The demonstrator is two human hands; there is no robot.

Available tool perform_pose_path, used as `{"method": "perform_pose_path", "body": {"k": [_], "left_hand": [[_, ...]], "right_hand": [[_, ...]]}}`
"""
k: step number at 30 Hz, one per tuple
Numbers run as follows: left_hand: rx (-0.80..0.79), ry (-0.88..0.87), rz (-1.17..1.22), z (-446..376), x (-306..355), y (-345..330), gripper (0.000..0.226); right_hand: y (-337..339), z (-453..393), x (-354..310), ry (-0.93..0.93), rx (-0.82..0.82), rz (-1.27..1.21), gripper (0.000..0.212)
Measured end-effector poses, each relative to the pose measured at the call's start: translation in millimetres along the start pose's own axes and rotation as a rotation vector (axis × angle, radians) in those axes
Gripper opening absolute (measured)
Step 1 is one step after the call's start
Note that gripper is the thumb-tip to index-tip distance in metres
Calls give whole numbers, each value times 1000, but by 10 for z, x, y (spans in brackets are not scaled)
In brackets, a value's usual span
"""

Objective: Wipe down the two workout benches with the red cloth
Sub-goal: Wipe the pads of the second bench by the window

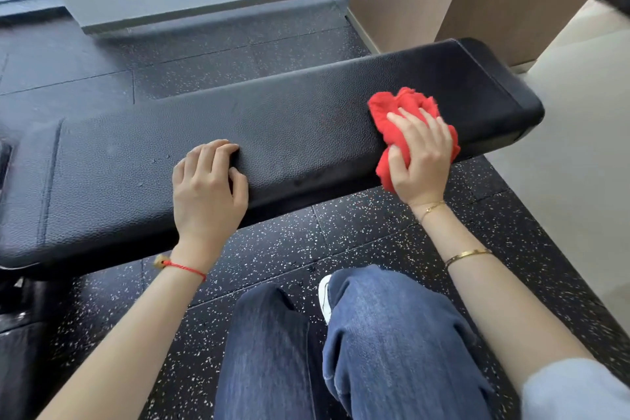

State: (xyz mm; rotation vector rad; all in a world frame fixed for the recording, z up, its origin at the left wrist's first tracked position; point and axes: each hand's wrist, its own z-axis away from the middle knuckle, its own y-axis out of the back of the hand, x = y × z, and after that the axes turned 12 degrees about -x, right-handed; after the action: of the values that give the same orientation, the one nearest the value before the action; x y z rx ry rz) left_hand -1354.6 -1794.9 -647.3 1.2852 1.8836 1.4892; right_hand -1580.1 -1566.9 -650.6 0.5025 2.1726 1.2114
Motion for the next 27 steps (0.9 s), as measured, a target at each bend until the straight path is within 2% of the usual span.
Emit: {"method": "perform_pose_path", "body": {"k": [2,4,9,12,16,19,21,24,27], "left_hand": [[7,0,-19,-9,3,-17,32],[10,2,-34,-12,4,-24,32],[8,-9,-29,1,-5,-10,31],[5,-16,-2,9,-24,-5,31],[14,-14,0,0,-26,-28,32],[24,-2,-35,-11,-17,-57,32],[32,0,-48,-19,-9,-67,31],[33,-1,-54,-22,0,-63,30],[27,1,-48,-25,-4,-42,31]], "right_hand": [[43,-80,-45,-141,9,-10,45],[29,-99,-245,-183,-11,5,44],[-149,116,-800,195,-196,-21,50],[-65,112,-643,253,-262,9,52],[182,-157,-108,17,-243,20,48],[221,-510,65,-145,-330,107,49],[128,-733,-32,-181,-396,125,52],[-83,-984,-428,-105,-518,144,56],[-246,-1029,-888,67,-591,146,59]]}}
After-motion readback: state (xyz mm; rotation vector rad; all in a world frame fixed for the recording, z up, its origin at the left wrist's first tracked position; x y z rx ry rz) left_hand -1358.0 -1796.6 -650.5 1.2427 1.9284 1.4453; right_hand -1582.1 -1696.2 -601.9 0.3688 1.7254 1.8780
